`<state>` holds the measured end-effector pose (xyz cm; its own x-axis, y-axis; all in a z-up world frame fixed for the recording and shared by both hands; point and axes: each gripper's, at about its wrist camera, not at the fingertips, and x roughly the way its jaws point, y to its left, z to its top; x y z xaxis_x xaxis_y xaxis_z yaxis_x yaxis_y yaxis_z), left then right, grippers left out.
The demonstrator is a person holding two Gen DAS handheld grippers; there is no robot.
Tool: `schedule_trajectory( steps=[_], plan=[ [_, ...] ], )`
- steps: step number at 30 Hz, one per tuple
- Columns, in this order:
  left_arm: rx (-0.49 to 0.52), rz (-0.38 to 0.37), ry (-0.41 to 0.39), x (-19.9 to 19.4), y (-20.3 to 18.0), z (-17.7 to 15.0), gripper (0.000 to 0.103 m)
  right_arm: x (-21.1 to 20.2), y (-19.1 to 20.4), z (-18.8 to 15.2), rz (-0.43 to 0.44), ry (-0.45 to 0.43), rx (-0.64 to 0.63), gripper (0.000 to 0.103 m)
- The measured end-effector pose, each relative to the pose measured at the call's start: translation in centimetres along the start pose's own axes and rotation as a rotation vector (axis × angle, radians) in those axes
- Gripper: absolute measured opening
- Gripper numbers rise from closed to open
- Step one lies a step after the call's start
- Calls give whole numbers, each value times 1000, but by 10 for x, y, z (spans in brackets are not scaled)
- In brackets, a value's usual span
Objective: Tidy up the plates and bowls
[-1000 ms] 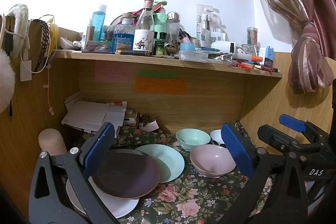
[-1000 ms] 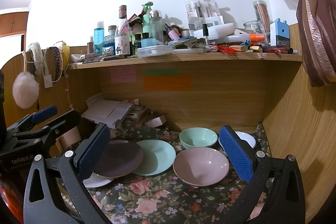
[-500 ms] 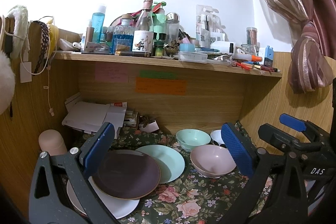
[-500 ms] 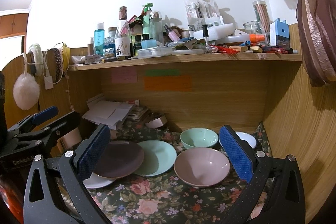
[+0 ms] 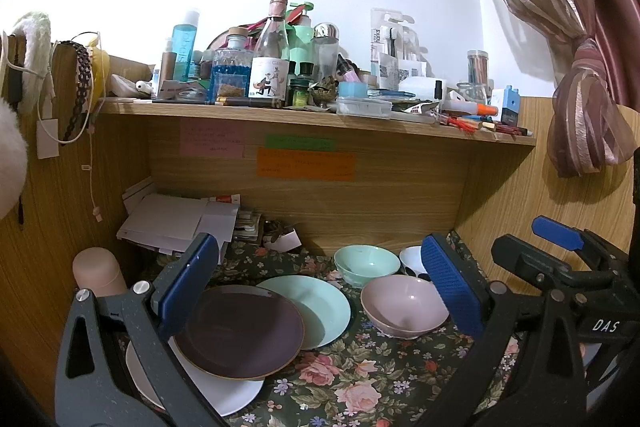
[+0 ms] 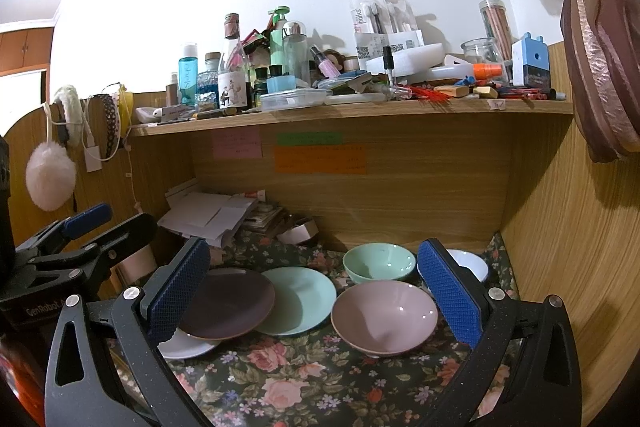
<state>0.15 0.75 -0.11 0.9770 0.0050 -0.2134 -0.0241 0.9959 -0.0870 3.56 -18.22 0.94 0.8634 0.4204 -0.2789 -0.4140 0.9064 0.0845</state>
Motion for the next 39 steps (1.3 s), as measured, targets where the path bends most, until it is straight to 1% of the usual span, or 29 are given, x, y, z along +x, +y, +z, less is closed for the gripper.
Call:
schedule_trajectory(
  steps=[11,18,25,32,35,39],
  plan=[
    [6,0,5,1,-6,0,103,-1,-3,1,0,-1,5,103],
    [1,1,10,4,-3,-2,103,-1,-2,0,-1,0,9,103],
    [-4,7,39,14,3,-10,103,14,-1,-2,8,37,14,103],
    [-6,29,108,34,15,-26,103,45,3,-14,38,128,12,103],
    [-26,53,160,47,26,-33,103,60,7,-21,56,167,11,103],
    [-56,103,224,67,46,-46,103,83,13,-31,78,225,9,103]
  ],
)
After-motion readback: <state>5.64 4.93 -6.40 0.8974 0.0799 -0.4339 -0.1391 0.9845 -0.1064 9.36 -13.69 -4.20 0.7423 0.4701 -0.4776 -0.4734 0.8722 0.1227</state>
